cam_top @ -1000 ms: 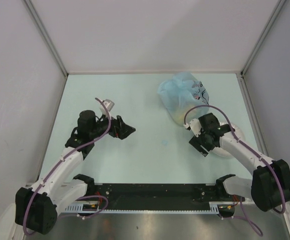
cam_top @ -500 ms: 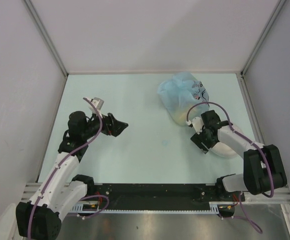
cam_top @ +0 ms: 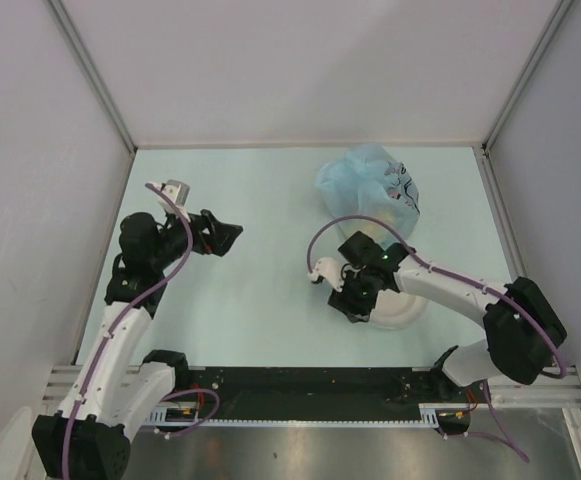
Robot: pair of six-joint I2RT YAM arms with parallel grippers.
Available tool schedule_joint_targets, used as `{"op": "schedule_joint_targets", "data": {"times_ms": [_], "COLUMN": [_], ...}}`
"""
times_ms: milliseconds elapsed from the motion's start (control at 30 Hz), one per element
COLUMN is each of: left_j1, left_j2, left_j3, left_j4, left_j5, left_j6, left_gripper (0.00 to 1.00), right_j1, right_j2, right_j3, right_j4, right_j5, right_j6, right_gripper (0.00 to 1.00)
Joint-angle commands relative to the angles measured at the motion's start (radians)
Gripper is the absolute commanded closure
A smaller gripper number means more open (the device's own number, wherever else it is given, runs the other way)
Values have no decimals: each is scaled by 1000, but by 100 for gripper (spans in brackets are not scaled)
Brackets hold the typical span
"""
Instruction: Take the fake fruits out of the plastic bag
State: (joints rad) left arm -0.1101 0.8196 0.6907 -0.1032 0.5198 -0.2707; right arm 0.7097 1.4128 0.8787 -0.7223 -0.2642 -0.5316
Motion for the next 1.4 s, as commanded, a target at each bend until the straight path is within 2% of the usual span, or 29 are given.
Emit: {"op": "schedule_joint_targets", "data": {"times_ms": [0, 100, 267, 367, 467, 567, 633, 667, 700, 800, 867, 967, 1067, 1200, 1300, 1367], "left_j1": [18, 27, 53, 62, 63, 18, -98, -144, -230, -356, -394, -434, -473, -533, -560, -565], "left_j2": [0, -14, -43, -43, -4, 81, 150, 176, 211, 373, 490, 631, 786, 941, 1044, 1082], "left_j3": [64, 34, -20, -56, -92, -126, -117, -111, -100, -91, -76, -10, 59, 174, 272, 315], "left_j4": [-1, -3, -18, -9, 83, 187, 226, 255, 276, 399, 471, 560, 655, 672, 562, 543], "left_j5": [-30, -24, -17, -27, 47, 149, 178, 183, 187, 229, 233, 268, 298, 315, 252, 241], "left_j6": [31, -10, -65, -108, -177, -284, -256, -236, -222, -293, -335, -445, -521, -541, -516, -512], "left_gripper": [1, 1, 2, 2, 4, 8, 11, 15, 17, 23, 26, 29, 33, 39, 41, 46], "right_j1": [154, 229, 235, 166, 35, -111, -185, -196, -208, -301, -422, -534, -658, -754, -824, -857], "right_j2": [61, 141, 187, 106, 29, -89, -167, -187, -225, -271, -317, -371, -428, -475, -498, -506], "right_j3": [101, 169, 351, 367, 368, 388, 405, 408, 408, 398, 399, 399, 387, 345, 318, 312], "right_j4": [23, 75, 55, 35, 1, 1, 7, 7, 1, -20, -14, -23, -39, -28, -6, -2], "right_j5": [-130, -133, -110, -116, -127, -97, -69, -46, -31, -36, -44, -49, -116, -165, -187, -205], "right_j6": [61, 58, 65, 111, 189, 266, 292, 289, 279, 281, 307, 323, 369, 415, 441, 469], "right_gripper": [41, 40, 36, 34, 33, 32, 30, 29, 28, 28, 28, 27, 27, 27, 26, 26]}}
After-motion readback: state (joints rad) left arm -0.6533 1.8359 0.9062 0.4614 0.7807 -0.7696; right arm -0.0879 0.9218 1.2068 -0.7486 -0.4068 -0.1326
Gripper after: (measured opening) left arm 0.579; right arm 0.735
